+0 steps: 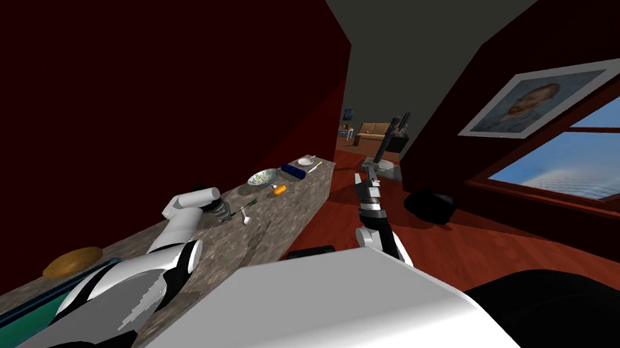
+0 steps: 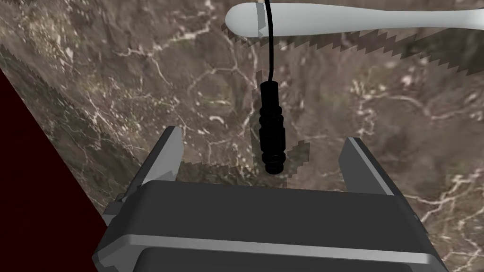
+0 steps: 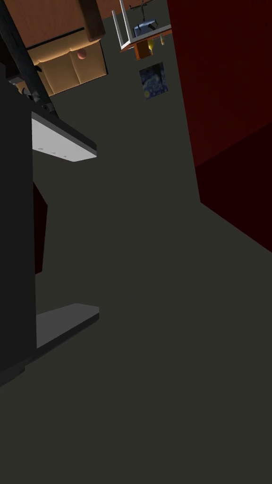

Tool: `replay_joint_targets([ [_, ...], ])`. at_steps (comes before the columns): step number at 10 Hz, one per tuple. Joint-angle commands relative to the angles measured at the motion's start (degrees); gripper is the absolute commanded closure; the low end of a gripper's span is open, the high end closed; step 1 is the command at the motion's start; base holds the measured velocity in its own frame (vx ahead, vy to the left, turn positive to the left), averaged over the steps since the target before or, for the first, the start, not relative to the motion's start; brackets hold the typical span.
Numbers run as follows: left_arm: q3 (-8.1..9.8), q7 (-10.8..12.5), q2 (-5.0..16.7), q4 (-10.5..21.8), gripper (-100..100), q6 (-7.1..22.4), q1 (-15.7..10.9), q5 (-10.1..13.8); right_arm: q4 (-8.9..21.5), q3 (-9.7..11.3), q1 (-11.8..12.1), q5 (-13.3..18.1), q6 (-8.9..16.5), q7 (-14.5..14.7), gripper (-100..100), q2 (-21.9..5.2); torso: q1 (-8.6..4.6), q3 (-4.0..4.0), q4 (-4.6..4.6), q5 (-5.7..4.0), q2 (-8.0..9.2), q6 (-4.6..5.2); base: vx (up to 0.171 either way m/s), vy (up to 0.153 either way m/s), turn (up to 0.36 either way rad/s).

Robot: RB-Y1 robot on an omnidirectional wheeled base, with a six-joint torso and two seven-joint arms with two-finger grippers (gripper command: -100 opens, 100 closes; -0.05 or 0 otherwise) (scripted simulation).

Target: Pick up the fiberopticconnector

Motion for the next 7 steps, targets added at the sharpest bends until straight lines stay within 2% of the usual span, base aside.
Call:
replay_joint_targets([
  [1, 0.33, 0.8, 0.8, 1.7, -100, 2.9, -0.4, 0.7, 0.0, 0.0, 0.0, 0.0, 0.0, 0.0, 0, 0.0, 0.00, 0.00, 0.00, 0.00, 0.00, 0.00, 0.057, 0.033, -0.109],
  [2, 0.33, 0.8, 0.8, 1.7, -100, 4.1, -0.4, 0.7, 0.0, 0.0, 0.0, 0.0, 0.0, 0.0, 0, 0.0, 0.03, -0.03, -0.01, 0.00, -0.05, 0.02, 0.047, 0.038, -0.075],
  [3, 0.57, 1.2, 1.5, 3.7, -100, 6.0, -1.0, 1.3, 0.0, 0.0, 0.0, 0.0, 0.0, 0.0, 0, 0.0, 0.04, -0.02, -0.01, 0.01, -0.03, 0.00, 0.050, 0.039, -0.134],
  [4, 0.57, 1.2, 1.5, 3.7, -100, 6.7, -1.0, 1.3, 0.0, 0.0, 0.0, 0.0, 0.0, 0.0, 0, 0.0, 0.05, -0.03, -0.01, 0.01, -0.04, 0.02, 0.041, 0.032, -0.070],
  [5, 0.78, 1.5, 2.1, 5.4, -100, 8.6, -1.5, 1.8, 0.0, 0.0, 0.0, 0.0, 0.0, 0.0, 0, 0.0, 0.02, -0.01, -0.01, 0.01, -0.01, -0.01, 0.045, 0.032, -0.110],
  [6, 0.78, 1.5, 2.1, 5.4, -100, 9.1, -1.5, 1.8, 0.0, 0.0, 0.0, 0.0, 0.0, 0.0, 0, 0.0, 0.02, -0.02, 0.00, 0.00, -0.03, 0.02, 0.039, 0.027, -0.051],
  [7, 0.96, 1.8, 2.6, 6.9, -100, 11.0, -1.9, 2.2, 0.0, 0.0, 0.0, 0.0, 0.0, 0.0, 0, 0.0, 0.00, 0.00, -0.01, 0.01, 0.00, -0.01, 0.036, 0.023, -0.081],
])
